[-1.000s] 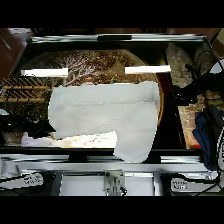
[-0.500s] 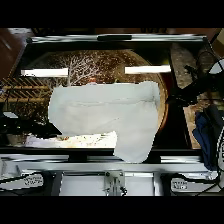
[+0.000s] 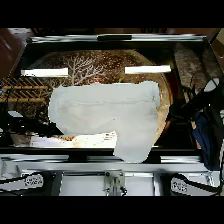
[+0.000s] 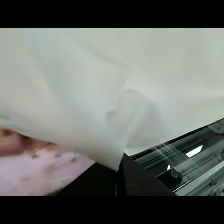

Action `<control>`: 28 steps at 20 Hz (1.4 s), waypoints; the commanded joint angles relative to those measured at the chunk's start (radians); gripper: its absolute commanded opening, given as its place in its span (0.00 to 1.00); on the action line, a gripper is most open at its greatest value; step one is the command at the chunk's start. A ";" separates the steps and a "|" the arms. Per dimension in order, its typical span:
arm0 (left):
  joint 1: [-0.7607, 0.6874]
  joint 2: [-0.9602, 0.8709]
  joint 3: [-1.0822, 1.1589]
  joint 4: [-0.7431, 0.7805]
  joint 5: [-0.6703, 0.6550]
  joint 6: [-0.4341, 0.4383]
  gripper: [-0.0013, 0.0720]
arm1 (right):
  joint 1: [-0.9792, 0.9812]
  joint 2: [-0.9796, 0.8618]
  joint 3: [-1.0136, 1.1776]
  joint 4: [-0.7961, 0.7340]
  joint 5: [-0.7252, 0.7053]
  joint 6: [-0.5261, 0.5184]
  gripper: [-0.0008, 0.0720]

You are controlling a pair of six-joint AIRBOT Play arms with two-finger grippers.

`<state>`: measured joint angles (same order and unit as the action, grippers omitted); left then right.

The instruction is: Fold the shirts.

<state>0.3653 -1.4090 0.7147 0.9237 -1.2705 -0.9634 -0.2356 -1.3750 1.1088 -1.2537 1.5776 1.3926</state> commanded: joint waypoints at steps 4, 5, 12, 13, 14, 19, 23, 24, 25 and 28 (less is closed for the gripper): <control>-0.002 0.007 0.002 -0.067 -0.006 -0.002 0.06 | 0.018 0.087 -0.396 0.121 -0.252 -0.027 0.63; -0.002 0.009 0.002 -0.080 -0.008 -0.002 0.06 | 0.020 0.087 -0.415 0.135 -0.291 -0.015 0.63; -0.002 0.013 0.002 -0.072 0.004 -0.001 0.05 | 0.022 0.079 -0.435 0.233 -0.365 -0.010 0.63; -0.002 0.013 0.002 -0.072 0.004 -0.001 0.05 | 0.022 0.079 -0.441 0.240 -0.369 -0.010 0.63; -0.002 0.013 0.002 -0.072 0.003 -0.002 0.05 | 0.021 0.079 -0.452 0.240 -0.375 -0.010 0.63; -0.002 0.013 0.002 -0.072 0.004 -0.002 0.06 | 0.022 0.079 -0.507 0.296 -0.447 -0.014 0.59; -0.002 0.013 0.020 -0.072 0.003 0.002 0.05 | 0.050 0.080 -0.496 0.441 -0.443 -0.164 0.08; -0.002 0.014 0.036 -0.072 -0.003 0.003 0.05 | 0.055 0.086 -0.473 0.470 -0.409 -0.224 0.08; -0.002 0.014 0.063 -0.071 -0.019 0.011 0.05 | 0.058 0.097 -0.438 0.475 -0.390 -0.235 0.08; -0.002 0.014 0.173 -0.060 -0.069 0.011 0.05 | 0.059 0.124 -0.287 0.476 -0.414 -0.234 0.08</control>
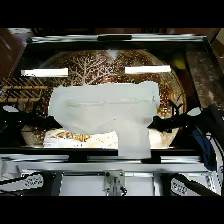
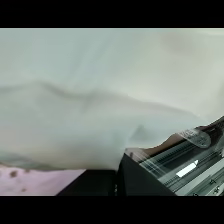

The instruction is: Fold the shirts.

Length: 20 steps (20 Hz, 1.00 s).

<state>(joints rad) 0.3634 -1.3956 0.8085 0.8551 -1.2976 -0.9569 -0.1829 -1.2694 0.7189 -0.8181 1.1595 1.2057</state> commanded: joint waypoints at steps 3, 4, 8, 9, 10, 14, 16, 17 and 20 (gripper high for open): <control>0.000 0.000 0.193 0.008 -0.052 -0.025 0.05 | 0.049 -0.003 0.283 -0.006 -0.040 0.067 0.08; 0.000 0.000 0.228 0.008 -0.046 -0.035 0.05 | 0.068 -0.024 0.340 -0.030 -0.053 0.089 0.08; -0.012 -0.029 0.360 0.008 -0.011 -0.082 0.05 | 0.114 -0.192 0.548 -0.095 -0.109 0.153 0.08; -0.017 -0.049 0.394 0.008 -0.011 -0.089 0.05 | 0.119 -0.235 0.596 -0.089 -0.132 0.156 0.08; -0.023 -0.076 0.436 0.008 -0.011 -0.095 0.05 | 0.124 -0.273 0.644 -0.090 -0.154 0.172 0.08; -0.048 -0.222 0.618 -0.010 -0.006 -0.166 0.05 | 0.125 -0.399 0.793 -0.072 -0.219 0.212 0.08; -0.068 -0.294 0.671 -0.058 0.028 -0.168 0.05 | 0.125 -0.449 0.818 0.008 -0.299 0.223 0.08; -0.076 -0.325 0.687 -0.081 0.054 -0.168 0.05 | 0.125 -0.470 0.818 0.037 -0.332 0.223 0.08; -0.080 -0.384 0.706 -0.101 0.129 -0.206 0.06 | 0.125 -0.530 0.818 0.040 -0.342 0.222 0.08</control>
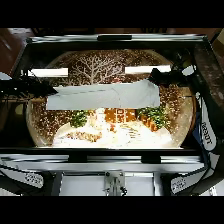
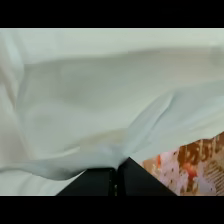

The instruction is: Fold the shirts.

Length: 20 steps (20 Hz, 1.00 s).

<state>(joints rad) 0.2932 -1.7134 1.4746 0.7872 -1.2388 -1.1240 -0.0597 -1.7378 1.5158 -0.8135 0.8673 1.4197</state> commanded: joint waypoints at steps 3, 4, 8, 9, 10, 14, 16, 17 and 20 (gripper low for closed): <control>-0.016 -0.095 0.040 -0.033 0.105 -0.045 0.06 | 0.001 -0.092 0.020 0.010 -0.030 -0.015 0.16; -0.020 -0.100 0.040 -0.033 0.105 -0.045 0.11 | 0.002 -0.094 0.020 -0.024 -0.019 -0.014 0.20; -0.012 -0.105 0.072 -0.039 -0.021 -0.043 1.00 | -0.021 -0.061 0.021 -0.090 0.051 -0.125 0.92; -0.002 -0.105 0.102 -0.039 -0.074 -0.044 1.00 | -0.038 -0.039 0.021 -0.137 0.071 -0.117 0.92; 0.007 -0.104 0.131 -0.039 -0.132 -0.044 1.00 | -0.062 -0.023 0.021 -0.193 0.105 -0.079 0.92; 0.009 -0.094 0.167 -0.039 -0.344 -0.051 0.87 | -0.126 -0.053 0.017 -0.250 0.249 -0.029 0.92; 0.003 -0.073 0.167 -0.040 -0.375 -0.060 0.79 | -0.126 -0.080 0.017 -0.226 0.274 -0.071 0.92; -0.001 -0.058 0.167 -0.040 -0.378 -0.060 0.79 | -0.123 -0.095 0.017 -0.203 0.269 -0.097 0.92; -0.003 -0.014 0.167 -0.040 -0.378 -0.056 0.79 | -0.119 -0.137 0.018 -0.148 0.230 -0.117 0.92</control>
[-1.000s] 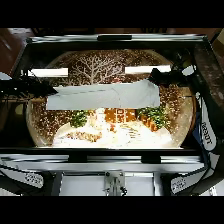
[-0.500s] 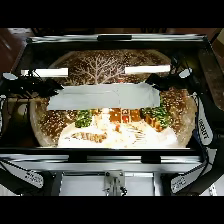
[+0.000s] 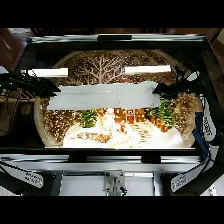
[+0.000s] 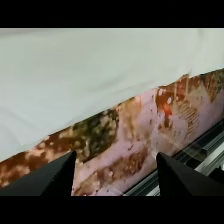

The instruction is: Fold the shirts.

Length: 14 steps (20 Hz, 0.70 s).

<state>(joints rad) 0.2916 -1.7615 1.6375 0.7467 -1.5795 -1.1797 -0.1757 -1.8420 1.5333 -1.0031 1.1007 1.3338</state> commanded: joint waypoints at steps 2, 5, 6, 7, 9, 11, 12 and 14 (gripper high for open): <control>-0.001 0.049 0.005 0.000 -0.037 0.005 0.79 | -0.003 -0.055 0.000 0.090 -0.023 -0.048 0.92; -0.002 0.051 0.005 0.000 -0.037 0.004 0.79 | 0.016 -0.079 0.000 0.112 -0.028 -0.065 0.92; -0.002 0.051 0.005 0.000 -0.037 0.003 0.79 | 0.027 -0.082 0.000 0.112 -0.027 -0.071 0.92; -0.002 0.051 0.005 -0.003 -0.037 0.003 0.79 | 0.039 -0.083 0.000 0.113 -0.027 -0.076 0.92; -0.002 0.051 0.005 -0.021 -0.036 0.003 0.79 | 0.060 -0.083 0.000 0.120 -0.027 -0.090 0.92; -0.002 0.051 0.005 -0.037 -0.036 0.003 0.79 | 0.074 -0.083 0.000 0.140 -0.027 -0.090 0.92; -0.002 0.051 0.005 -0.038 -0.036 0.003 0.79 | 0.074 -0.083 0.000 0.155 -0.025 -0.090 0.92; -0.002 0.051 0.005 -0.038 -0.031 0.003 0.79 | 0.074 -0.083 0.000 0.185 -0.011 -0.090 0.92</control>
<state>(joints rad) 0.2905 -1.7111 1.6413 0.7185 -1.6150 -1.1770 -0.1104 -1.9232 1.5337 -0.8532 1.0760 1.2480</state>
